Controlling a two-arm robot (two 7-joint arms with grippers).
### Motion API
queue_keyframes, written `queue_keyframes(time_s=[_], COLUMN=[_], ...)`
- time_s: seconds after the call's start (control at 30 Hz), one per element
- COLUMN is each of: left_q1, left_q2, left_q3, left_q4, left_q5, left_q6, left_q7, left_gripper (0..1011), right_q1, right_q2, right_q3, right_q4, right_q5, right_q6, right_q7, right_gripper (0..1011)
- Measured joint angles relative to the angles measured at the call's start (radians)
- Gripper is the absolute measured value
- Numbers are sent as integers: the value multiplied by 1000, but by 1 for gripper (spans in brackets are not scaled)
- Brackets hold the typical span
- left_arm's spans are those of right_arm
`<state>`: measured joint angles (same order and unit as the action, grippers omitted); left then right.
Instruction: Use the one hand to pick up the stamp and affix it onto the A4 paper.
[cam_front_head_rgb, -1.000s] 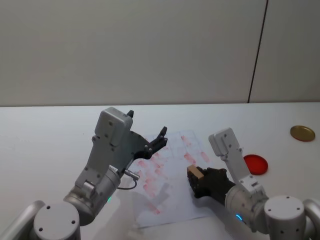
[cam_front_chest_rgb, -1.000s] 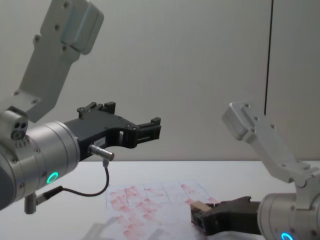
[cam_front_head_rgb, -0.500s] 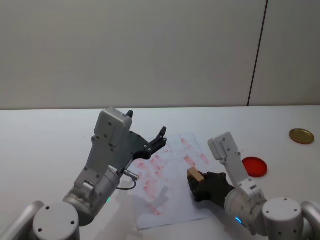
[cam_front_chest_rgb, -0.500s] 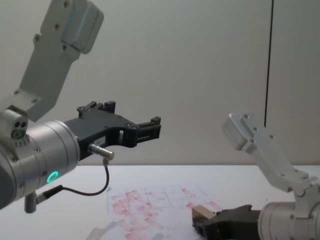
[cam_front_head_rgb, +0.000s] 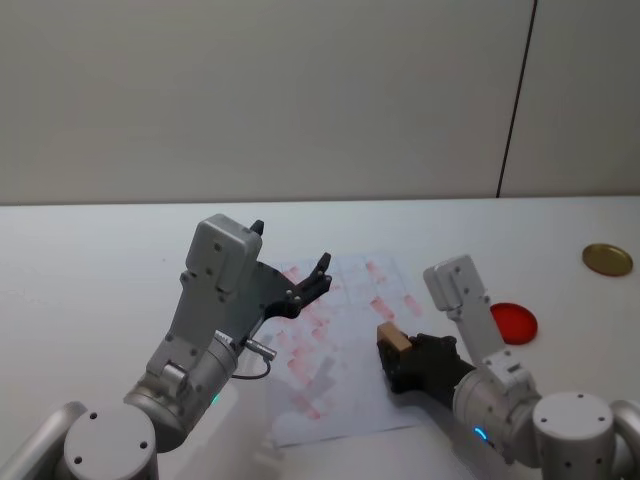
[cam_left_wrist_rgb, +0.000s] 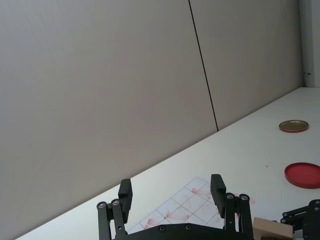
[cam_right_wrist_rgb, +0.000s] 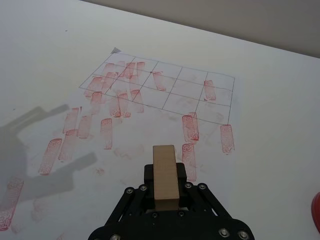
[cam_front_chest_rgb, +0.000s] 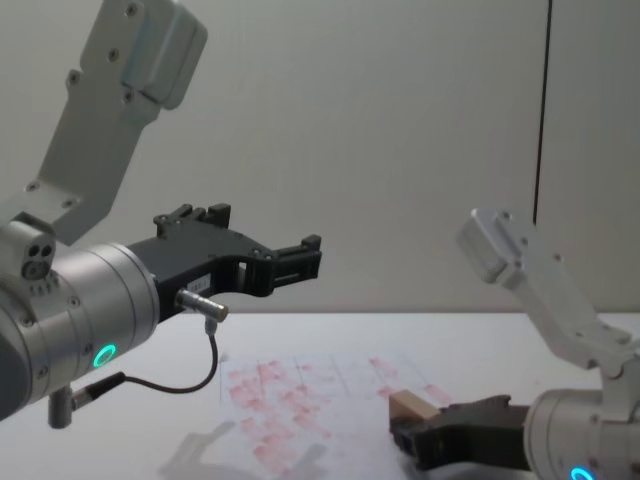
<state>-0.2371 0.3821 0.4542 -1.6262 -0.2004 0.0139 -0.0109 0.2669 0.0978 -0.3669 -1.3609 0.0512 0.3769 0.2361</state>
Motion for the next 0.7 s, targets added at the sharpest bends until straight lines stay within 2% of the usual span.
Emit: queue_keyframes(time_s=[0.4,0.7], left_q1=[0,0], left_q2=[0,0], left_q3=[0,0], left_q4=[0,0], left_q5=[0,0], left_q6=[0,0], left_q7=[0,0], left_gripper=[993,993], right_q1=[-7,-25], right_q2=[18,47], right_q3=[32,74], right_q4=[-145,-261], right_q5=[50,103], right_q6=[-41,-52], right_q7=[-39,-117], right_gripper=[217,218])
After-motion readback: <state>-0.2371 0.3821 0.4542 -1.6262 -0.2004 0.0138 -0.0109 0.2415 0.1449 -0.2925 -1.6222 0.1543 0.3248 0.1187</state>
